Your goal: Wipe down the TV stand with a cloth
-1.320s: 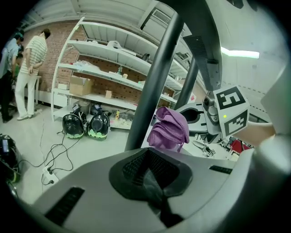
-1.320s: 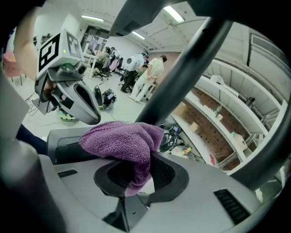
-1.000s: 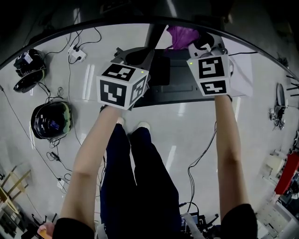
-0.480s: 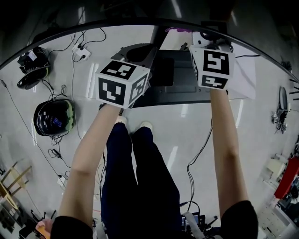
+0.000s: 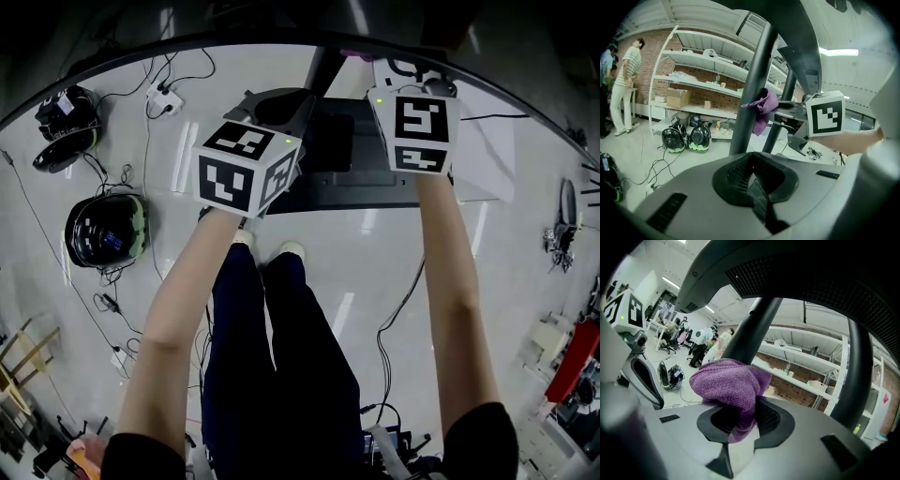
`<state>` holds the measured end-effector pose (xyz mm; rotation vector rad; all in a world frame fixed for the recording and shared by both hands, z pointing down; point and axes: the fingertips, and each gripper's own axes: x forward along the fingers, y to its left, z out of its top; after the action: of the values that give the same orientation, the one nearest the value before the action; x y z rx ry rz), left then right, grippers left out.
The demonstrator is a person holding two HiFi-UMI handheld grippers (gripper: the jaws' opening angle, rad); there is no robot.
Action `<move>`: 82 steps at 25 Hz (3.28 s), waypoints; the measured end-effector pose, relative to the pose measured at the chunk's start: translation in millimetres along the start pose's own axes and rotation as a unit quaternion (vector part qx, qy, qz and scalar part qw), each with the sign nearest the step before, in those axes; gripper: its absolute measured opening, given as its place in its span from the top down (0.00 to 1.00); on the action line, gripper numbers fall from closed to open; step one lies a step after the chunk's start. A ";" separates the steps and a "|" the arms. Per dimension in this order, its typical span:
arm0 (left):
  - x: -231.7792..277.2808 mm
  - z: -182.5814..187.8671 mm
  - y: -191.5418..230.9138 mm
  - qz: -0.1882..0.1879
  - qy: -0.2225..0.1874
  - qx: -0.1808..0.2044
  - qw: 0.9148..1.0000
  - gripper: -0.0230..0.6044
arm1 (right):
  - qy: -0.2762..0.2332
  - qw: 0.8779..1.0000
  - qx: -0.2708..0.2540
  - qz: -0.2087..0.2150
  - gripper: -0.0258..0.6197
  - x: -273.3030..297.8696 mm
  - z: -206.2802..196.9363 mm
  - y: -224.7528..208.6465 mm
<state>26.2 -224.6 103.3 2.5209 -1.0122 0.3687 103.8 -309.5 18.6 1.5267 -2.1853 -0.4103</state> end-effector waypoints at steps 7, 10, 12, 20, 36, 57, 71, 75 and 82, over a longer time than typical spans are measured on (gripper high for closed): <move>3.7 -12.1 4.0 0.004 0.007 -0.011 1.000 0.95 | 0.015 0.999 -0.026 0.029 0.81 2.5 -14.5 15.9; 3.6 -15.7 5.5 0.005 0.009 -0.014 1.000 0.95 | 0.022 0.999 -0.027 0.034 0.81 4.3 -21.2 18.2; 2.2 -18.9 8.1 0.006 0.010 -0.016 1.000 0.95 | 0.029 0.998 -0.031 0.037 0.81 5.8 -26.1 21.5; -0.6 -30.8 22.4 0.019 0.017 -0.025 0.999 0.95 | 0.053 0.996 -0.034 0.055 0.81 12.9 -50.0 34.8; 2.0 -49.6 42.9 0.041 0.026 -0.043 0.998 0.95 | 0.126 0.980 -0.012 0.152 0.81 33.5 -115.6 68.2; -3.2 -76.8 39.1 0.029 0.045 -0.058 0.997 0.95 | 0.176 0.965 0.011 0.195 0.81 42.9 -164.4 92.6; 16.8 -31.0 10.0 -0.018 0.028 -0.027 0.999 0.95 | 0.134 0.980 -0.131 0.067 0.81 -0.2 -106.9 13.1; 24.6 -14.8 -6.3 -0.029 0.021 -0.015 0.999 0.95 | 0.115 0.961 -0.248 0.028 0.81 -16.6 -83.8 -10.2; 31.4 3.2 -27.0 -0.043 0.011 0.000 0.999 0.95 | 0.093 0.926 -0.365 -0.022 0.81 -34.4 -58.1 -24.9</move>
<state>67.6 -227.0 105.3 2.5447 -0.8916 0.3705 163.7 -285.3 50.3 1.1301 -1.5763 -0.9266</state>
